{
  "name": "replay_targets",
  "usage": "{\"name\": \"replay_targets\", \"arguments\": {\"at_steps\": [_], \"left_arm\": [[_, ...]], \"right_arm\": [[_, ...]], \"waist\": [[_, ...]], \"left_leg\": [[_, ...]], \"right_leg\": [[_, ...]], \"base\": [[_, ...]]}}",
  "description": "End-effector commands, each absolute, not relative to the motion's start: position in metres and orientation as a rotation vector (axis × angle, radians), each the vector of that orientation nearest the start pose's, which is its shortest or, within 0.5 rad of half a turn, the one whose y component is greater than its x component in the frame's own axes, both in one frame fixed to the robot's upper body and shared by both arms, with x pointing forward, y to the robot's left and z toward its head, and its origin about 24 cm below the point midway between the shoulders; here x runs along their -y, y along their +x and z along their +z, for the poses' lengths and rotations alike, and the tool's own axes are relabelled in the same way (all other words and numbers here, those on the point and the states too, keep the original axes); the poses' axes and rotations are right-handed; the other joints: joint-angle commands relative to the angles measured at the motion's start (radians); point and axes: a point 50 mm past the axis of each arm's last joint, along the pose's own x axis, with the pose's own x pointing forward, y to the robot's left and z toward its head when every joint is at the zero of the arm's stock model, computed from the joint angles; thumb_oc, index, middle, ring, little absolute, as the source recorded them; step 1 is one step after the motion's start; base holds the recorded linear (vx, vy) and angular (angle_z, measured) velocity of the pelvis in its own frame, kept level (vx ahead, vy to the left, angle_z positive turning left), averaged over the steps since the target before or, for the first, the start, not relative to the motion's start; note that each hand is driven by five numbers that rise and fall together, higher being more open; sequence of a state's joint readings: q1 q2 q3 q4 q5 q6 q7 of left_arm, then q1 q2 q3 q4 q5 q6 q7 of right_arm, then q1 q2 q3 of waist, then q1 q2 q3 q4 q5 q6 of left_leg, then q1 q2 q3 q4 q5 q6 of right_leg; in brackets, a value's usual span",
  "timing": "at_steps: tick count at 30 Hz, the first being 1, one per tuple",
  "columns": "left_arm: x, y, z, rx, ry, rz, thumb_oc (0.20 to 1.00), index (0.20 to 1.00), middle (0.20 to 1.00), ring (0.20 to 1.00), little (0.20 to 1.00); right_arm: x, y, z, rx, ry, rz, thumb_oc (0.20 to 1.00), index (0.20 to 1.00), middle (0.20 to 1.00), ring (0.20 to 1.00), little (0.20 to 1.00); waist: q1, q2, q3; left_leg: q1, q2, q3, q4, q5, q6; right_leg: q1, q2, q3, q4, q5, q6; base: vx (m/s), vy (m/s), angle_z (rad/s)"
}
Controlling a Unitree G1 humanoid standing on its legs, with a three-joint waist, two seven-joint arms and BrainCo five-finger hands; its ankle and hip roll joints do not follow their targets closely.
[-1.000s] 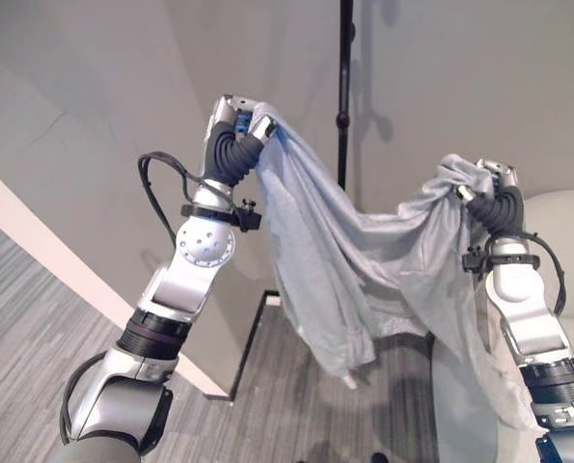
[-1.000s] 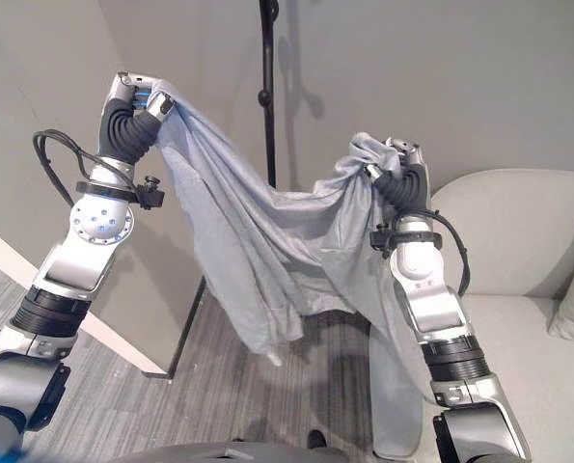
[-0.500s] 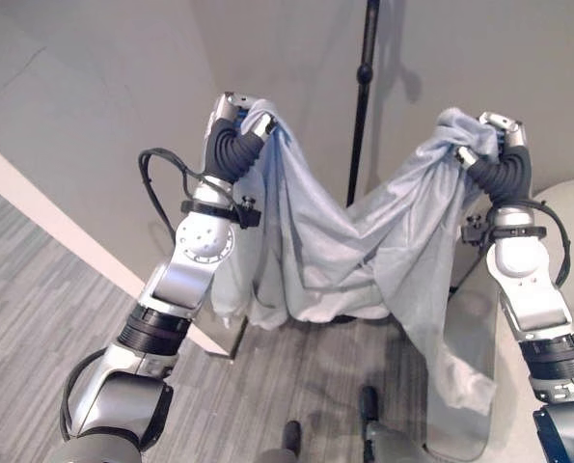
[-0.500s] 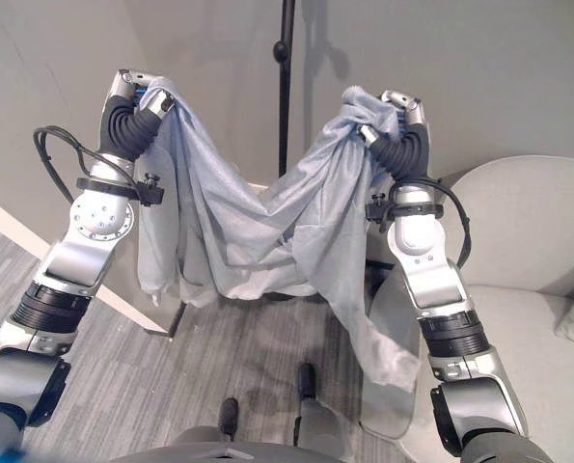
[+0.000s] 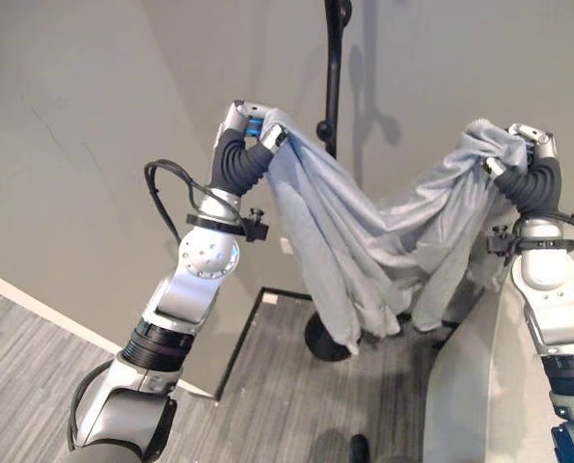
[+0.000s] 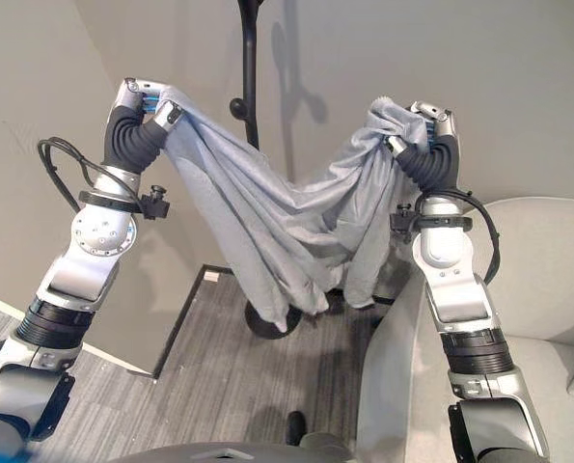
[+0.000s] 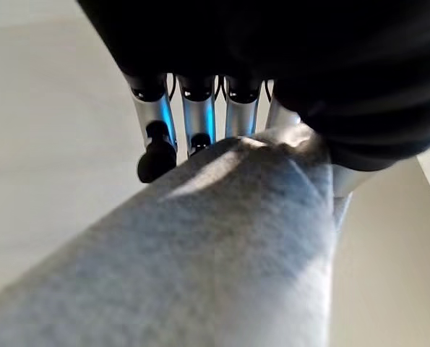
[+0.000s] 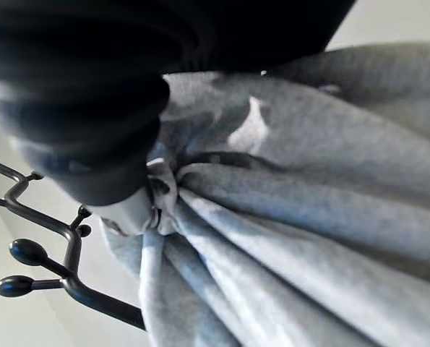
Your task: Hang the clothes on the sofa on the clothes rack.
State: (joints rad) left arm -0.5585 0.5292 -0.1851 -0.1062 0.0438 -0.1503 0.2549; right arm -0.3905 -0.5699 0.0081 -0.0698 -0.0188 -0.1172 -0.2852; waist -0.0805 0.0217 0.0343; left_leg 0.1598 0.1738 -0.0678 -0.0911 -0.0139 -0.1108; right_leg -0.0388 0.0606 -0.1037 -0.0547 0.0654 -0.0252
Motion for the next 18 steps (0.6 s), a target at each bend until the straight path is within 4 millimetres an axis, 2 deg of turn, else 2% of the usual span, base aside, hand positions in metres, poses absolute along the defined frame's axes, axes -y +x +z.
{"name": "replay_targets", "arguments": {"at_steps": [1,2,3,8,9,10,12,13,14,15,16,18], "left_arm": [[-0.166,0.296,0.248,0.886,0.469,0.024,0.2,0.2,0.2,0.2,0.2],[-0.167,0.295,0.25,0.893,0.471,0.024,0.2,0.2,0.2,0.2,0.2],[-0.167,0.295,0.251,0.897,0.471,0.025,0.2,0.2,0.2,0.2,0.2],[-0.167,0.295,0.251,0.897,0.471,0.025,0.2,0.2,0.2,0.2,0.2],[-0.169,0.294,0.258,0.921,0.437,0.047,0.2,0.2,0.2,0.2,0.2],[-0.169,0.294,0.259,0.929,0.435,0.046,0.2,0.2,0.2,0.2,0.2],[-0.169,0.294,0.261,0.936,0.438,0.043,0.2,0.2,0.2,0.2,0.2],[-0.168,0.294,0.261,0.937,0.437,0.043,0.2,0.2,0.2,0.2,0.2],[-0.169,0.294,0.261,0.939,0.441,0.047,0.2,0.2,0.2,0.2,0.2],[-0.169,0.294,0.261,0.939,0.441,0.048,0.2,0.2,0.2,0.2,0.2],[-0.168,0.296,0.258,0.931,0.44,0.044,0.2,0.2,0.2,0.2,0.2],[-0.167,0.295,0.257,0.929,0.443,0.038,0.2,0.2,0.2,0.2,0.2]], "right_arm": [[0.212,0.285,0.219,0.762,-0.43,-0.181,0.2,0.2,0.2,0.2,0.2],[0.212,0.284,0.22,0.767,-0.428,-0.184,0.2,0.2,0.2,0.2,0.2],[0.213,0.284,0.22,0.769,-0.429,-0.189,0.2,0.2,0.2,0.2,0.2],[0.213,0.284,0.22,0.769,-0.429,-0.189,0.2,0.2,0.2,0.2,0.2],[0.219,0.284,0.224,0.777,-0.436,-0.223,0.2,0.2,0.2,0.2,0.2],[0.219,0.284,0.227,0.785,-0.434,-0.225,0.2,0.2,0.2,0.2,0.2],[0.219,0.286,0.229,0.793,-0.425,-0.222,0.2,0.2,0.2,0.2,0.2],[0.219,0.286,0.229,0.794,-0.426,-0.222,0.2,0.2,0.2,0.2,0.2],[0.219,0.287,0.227,0.786,-0.43,-0.224,0.2,0.2,0.2,0.2,0.2],[0.219,0.287,0.227,0.786,-0.43,-0.224,0.2,0.2,0.2,0.2,0.2],[0.217,0.287,0.221,0.761,-0.45,-0.212,0.2,0.2,0.2,0.2,0.2],[0.216,0.286,0.218,0.753,-0.45,-0.207,0.2,0.2,0.2,0.2,0.2]], "waist": [[0.004,-0.007,-0.099],[0.008,-0.013,-0.088],[0.007,-0.025,-0.077],[0.002,-0.025,-0.079],[0.032,-0.089,-0.013],[0.039,-0.087,-0.01],[0.073,-0.066,-0.002],[0.072,-0.066,-0.003],[0.082,-0.059,0.001],[0.082,-0.06,0.001],[0.08,-0.03,-0.005],[0.081,-0.024,-0.008]], "left_leg": [[0.053,0.036,0.001,0.109,0.069,-0.038],[0.013,0.037,-0.006,0.187,0.114,-0.042],[-0.028,0.025,-0.02,0.256,0.133,-0.038],[-0.035,0.024,-0.025,0.263,0.131,-0.038],[-0.212,0.007,0.044,0.351,0.031,0.029],[-0.233,0.002,0.035,0.305,0.005,0.023],[-0.296,-0.035,-0.003,0.159,0.061,-0.005],[-0.287,-0.035,-0.002,0.139,0.071,-0.006],[-0.304,-0.057,-0.014,0.074,0.098,-0.02],[-0.301,-0.057,-0.014,0.068,0.102,-0.02],[-0.291,-0.075,-0.011,0.012,0.118,-0.027],[-0.283,-0.082,-0.01,0.016,0.122,-0.024]], "right_leg": [[-0.02,-0.055,0.058,-0.017,-0.012,0.131],[-0.007,-0.053,0.057,-0.014,-0.018,0.121],[0.004,-0.058,0.052,-0.015,-0.019,0.114],[0.002,-0.06,0.048,-0.015,-0.019,0.114],[0.077,-0.113,0.059,-0.005,-0.053,0.109],[0.08,-0.122,0.06,-0.01,-0.056,0.117],[0.104,-0.124,0.071,-0.022,-0.069,0.128],[0.104,-0.125,0.071,-0.023,-0.071,0.128],[0.119,-0.125,0.074,-0.028,-0.078,0.131],[0.12,-0.125,0.074,-0.028,-0.079,0.131],[0.136,-0.131,0.09,-0.027,-0.085,0.148],[0.135,-0.143,0.091,-0.029,-0.083,0.156]], "base": [[0.0,-0.056,-0.01],[-0.02,-0.082,0.0],[-0.02,-0.057,0.1],[0.03,-0.002,0.07],[0.19,0.087,0.09],[0.25,0.174,0.45],[0.13,0.188,0.17],[0.12,0.138,-0.45],[0.07,0.069,-0.58],[0.19,0.338,-0.52],[0.16,0.364,-0.52],[0.13,0.326,-0.29]]}}
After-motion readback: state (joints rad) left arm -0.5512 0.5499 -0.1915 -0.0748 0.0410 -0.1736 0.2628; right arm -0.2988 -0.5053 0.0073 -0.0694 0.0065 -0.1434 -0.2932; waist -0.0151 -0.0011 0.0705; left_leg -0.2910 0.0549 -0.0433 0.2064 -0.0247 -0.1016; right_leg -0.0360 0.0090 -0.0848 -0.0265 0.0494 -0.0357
